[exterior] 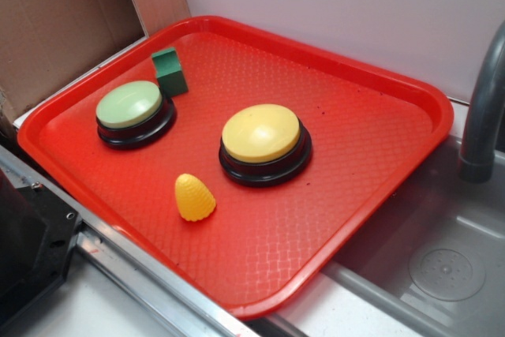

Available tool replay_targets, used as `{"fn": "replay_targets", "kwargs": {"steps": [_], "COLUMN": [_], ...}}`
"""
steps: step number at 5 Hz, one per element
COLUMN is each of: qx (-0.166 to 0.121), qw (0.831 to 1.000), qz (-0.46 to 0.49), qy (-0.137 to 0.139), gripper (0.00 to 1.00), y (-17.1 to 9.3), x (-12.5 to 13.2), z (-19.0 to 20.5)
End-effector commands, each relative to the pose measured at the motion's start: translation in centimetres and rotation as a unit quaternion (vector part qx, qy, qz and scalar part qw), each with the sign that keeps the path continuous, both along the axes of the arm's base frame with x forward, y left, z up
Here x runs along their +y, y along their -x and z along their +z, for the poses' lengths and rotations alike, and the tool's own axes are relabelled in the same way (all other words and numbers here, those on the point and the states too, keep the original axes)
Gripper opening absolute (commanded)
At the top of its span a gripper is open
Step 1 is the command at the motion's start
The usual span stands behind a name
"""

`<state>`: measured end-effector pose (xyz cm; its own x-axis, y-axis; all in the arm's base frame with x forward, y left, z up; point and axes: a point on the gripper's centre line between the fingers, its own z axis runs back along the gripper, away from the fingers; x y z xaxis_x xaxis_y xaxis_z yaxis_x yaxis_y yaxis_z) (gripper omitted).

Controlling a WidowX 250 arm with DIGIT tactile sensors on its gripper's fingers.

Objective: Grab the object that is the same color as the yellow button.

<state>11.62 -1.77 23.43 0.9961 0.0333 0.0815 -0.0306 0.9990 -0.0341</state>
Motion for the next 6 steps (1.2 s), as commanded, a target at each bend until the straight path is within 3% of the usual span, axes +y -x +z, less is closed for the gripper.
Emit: {"fn": "replay_targets", "kwargs": {"steps": [1, 3, 6], "qx": [0.0, -0.038, -0.051], "qw": [1.0, 0.996, 0.986], "qz": [0.0, 0.064, 0.151], "qy": [0.0, 0.05, 0.042], "gripper": [1.0, 1.0, 1.0], "y": [0.0, -1.6, -3.8], "x": [0.0, -3.0, -5.9], "z": [0.0, -4.8, -14.8]}}
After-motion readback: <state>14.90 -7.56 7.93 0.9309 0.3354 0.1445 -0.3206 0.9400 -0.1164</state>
